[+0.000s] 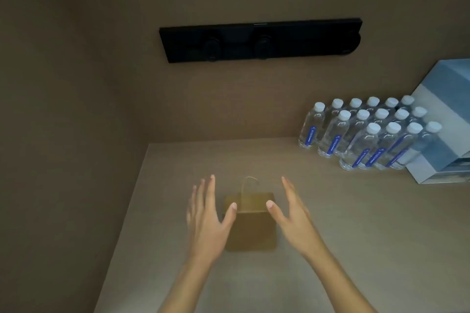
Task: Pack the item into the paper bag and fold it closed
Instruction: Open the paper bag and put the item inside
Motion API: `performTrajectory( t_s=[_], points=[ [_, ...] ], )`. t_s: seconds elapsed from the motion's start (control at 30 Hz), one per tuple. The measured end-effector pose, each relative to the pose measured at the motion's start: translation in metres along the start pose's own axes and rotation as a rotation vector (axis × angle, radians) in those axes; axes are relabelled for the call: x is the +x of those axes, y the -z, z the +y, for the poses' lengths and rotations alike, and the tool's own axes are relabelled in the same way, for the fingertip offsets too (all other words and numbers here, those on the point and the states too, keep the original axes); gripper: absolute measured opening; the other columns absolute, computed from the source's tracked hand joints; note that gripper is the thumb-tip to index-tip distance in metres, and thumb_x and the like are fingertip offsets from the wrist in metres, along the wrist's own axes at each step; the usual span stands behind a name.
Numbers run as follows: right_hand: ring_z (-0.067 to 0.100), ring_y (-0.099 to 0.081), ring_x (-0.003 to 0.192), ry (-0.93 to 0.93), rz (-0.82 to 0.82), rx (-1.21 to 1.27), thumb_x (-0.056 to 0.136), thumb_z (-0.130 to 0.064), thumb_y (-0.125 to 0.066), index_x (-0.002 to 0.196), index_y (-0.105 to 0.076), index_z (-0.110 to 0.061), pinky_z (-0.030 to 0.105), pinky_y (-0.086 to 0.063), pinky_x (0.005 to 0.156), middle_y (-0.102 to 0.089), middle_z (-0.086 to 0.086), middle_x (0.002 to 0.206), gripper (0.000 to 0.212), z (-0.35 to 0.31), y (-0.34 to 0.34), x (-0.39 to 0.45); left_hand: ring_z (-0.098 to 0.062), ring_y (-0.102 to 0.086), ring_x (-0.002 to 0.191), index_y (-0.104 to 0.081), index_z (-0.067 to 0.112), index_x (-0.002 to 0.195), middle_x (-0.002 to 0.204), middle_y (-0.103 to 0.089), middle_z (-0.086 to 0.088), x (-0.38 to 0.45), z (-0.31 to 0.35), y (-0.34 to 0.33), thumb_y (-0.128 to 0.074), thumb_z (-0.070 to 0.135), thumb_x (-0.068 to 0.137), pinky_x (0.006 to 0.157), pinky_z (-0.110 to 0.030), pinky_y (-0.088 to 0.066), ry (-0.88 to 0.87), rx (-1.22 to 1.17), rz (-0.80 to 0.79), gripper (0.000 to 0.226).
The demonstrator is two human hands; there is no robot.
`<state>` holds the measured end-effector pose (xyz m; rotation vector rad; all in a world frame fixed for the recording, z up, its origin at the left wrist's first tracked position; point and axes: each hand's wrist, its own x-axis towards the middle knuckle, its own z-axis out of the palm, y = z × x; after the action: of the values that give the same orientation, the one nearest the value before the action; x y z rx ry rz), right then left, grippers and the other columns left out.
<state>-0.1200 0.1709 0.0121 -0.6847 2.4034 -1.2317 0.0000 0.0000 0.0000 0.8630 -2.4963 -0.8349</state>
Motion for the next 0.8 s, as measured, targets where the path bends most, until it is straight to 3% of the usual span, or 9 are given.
performTrajectory(
  t_s=[0.1, 0.2, 0.3, 0.47, 0.57, 0.73, 0.8],
  points=[
    [0.014, -0.051, 0.124, -0.232, 0.028, 0.342, 0.093, -0.046, -0.051, 0.147, -0.033, -0.024, 0.027, -0.034, 0.100, -0.059, 0.002, 0.133, 0.061, 0.005, -0.006, 0.010, -0.017, -0.037, 0.133, -0.024, 0.039, 0.146, 0.140, -0.047, 0.005, -0.003, -0.003, -0.011, -0.058, 0.053, 0.084, 0.100, -0.030, -0.031, 0.258, -0.263, 0.004, 0.072],
    [0.019, -0.059, 0.114, -0.342, 0.035, 0.483, 0.096, -0.034, -0.053, 0.141, -0.042, -0.017, 0.032, -0.039, 0.103, -0.064, 0.001, 0.111, 0.049, 0.003, -0.007, 0.016, -0.020, -0.058, 0.097, -0.055, 0.019, 0.127, 0.102, -0.061, 0.003, -0.003, -0.005, -0.017, -0.068, 0.038, 0.083, 0.079, -0.027, -0.041, 0.265, -0.268, 0.042, 0.050],
    [0.023, -0.064, 0.098, -0.405, 0.067, 0.765, 0.098, -0.022, -0.051, 0.131, -0.050, -0.010, 0.032, -0.045, 0.094, -0.066, 0.013, 0.109, 0.036, -0.001, -0.009, 0.020, -0.012, -0.060, 0.073, -0.066, 0.013, 0.113, 0.090, -0.063, 0.000, 0.004, 0.000, -0.015, -0.072, 0.024, 0.083, 0.066, -0.020, -0.044, 0.245, -0.330, 0.059, 0.033],
    [0.027, -0.068, 0.060, -0.445, 0.113, 1.010, 0.102, -0.017, -0.037, 0.108, -0.053, 0.000, 0.036, -0.049, 0.065, -0.073, 0.018, 0.078, 0.024, -0.007, -0.009, 0.018, -0.007, -0.059, 0.074, -0.067, 0.010, 0.109, 0.095, -0.061, -0.001, 0.009, 0.010, -0.008, -0.070, 0.010, 0.084, 0.065, -0.006, -0.041, 0.181, -0.344, 0.097, 0.026],
    [0.026, -0.070, 0.055, -0.470, 0.045, 1.106, 0.103, -0.020, -0.034, 0.095, -0.054, -0.003, 0.030, -0.055, 0.055, -0.076, 0.016, 0.074, 0.028, -0.009, -0.008, 0.013, -0.009, -0.060, 0.074, -0.066, 0.008, 0.110, 0.099, -0.057, -0.003, 0.011, 0.015, -0.006, -0.068, 0.006, 0.084, 0.069, -0.016, -0.047, 0.158, -0.342, 0.087, 0.026],
    [0.031, -0.072, 0.073, -0.520, -0.118, 1.134, 0.098, -0.023, -0.043, 0.101, -0.062, -0.009, 0.036, -0.055, 0.066, -0.076, 0.017, 0.091, 0.024, -0.009, -0.011, 0.002, -0.012, -0.060, 0.084, -0.064, 0.011, 0.110, 0.107, -0.053, -0.001, 0.007, 0.024, -0.006, -0.065, 0.005, 0.085, 0.076, -0.014, -0.046, 0.089, -0.342, 0.059, 0.025],
    [0.031, -0.070, 0.073, -0.513, -0.152, 1.155, 0.096, -0.019, -0.047, 0.100, -0.064, -0.009, 0.037, -0.056, 0.069, -0.074, 0.018, 0.091, 0.020, -0.010, -0.013, -0.004, -0.015, -0.059, 0.090, -0.063, 0.013, 0.111, 0.110, -0.053, 0.000, 0.003, 0.027, -0.007, -0.064, 0.008, 0.086, 0.084, -0.023, -0.047, 0.083, -0.340, 0.039, 0.026]
  ],
)
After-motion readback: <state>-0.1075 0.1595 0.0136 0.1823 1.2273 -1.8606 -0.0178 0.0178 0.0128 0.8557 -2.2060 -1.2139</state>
